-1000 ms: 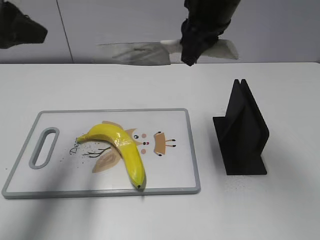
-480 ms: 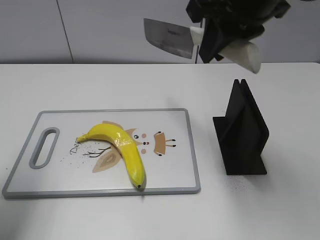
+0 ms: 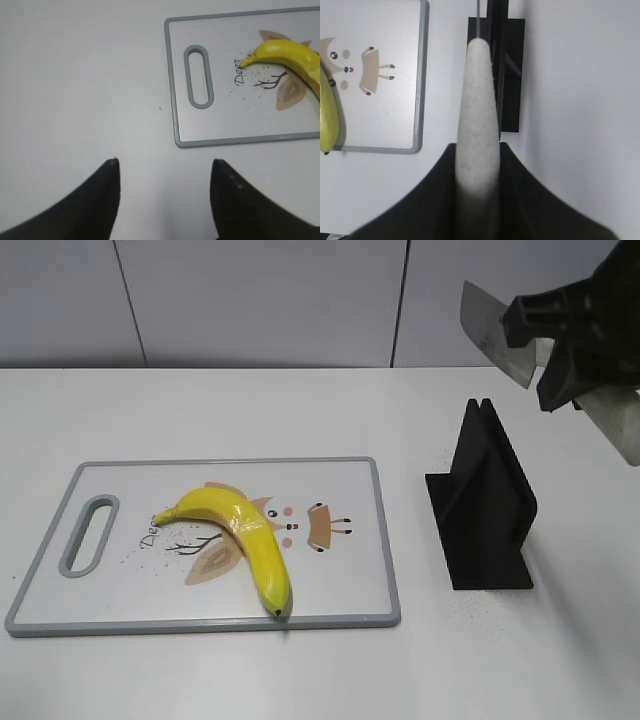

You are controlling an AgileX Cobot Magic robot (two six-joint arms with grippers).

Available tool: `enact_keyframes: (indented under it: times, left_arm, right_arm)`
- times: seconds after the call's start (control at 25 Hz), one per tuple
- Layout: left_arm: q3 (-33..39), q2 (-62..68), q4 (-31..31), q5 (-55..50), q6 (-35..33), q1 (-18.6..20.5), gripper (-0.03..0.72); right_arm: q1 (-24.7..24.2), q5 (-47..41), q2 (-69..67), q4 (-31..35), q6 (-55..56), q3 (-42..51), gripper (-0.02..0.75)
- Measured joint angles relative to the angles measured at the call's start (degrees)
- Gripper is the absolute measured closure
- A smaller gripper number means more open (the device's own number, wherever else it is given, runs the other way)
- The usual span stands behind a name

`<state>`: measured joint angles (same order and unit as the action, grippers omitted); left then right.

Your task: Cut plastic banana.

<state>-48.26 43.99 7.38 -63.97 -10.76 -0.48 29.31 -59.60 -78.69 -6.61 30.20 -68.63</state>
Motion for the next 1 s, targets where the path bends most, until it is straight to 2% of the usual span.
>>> enact_keyframes:
  times: [0.44, 0.76, 1.0]
  left_arm:
    - [17.14, -28.04, 0.00, -0.61, 0.23, 0.00, 0.132]
    - [20.07, -42.45, -0.13, 0.43, 0.40, 0.00, 0.132]
    - [20.07, -44.17, -0.19, 0.62, 0.40, 0.00, 0.133]
  right_arm:
    - [0.00, 8.11, 0.08, -4.13, 5.28, 8.33, 0.580]
    - [0.00, 9.93, 0.03, -5.41, 5.49, 8.40, 0.580]
    - [0.00, 10.40, -2.62, -6.85, 5.56, 9.40, 0.580]
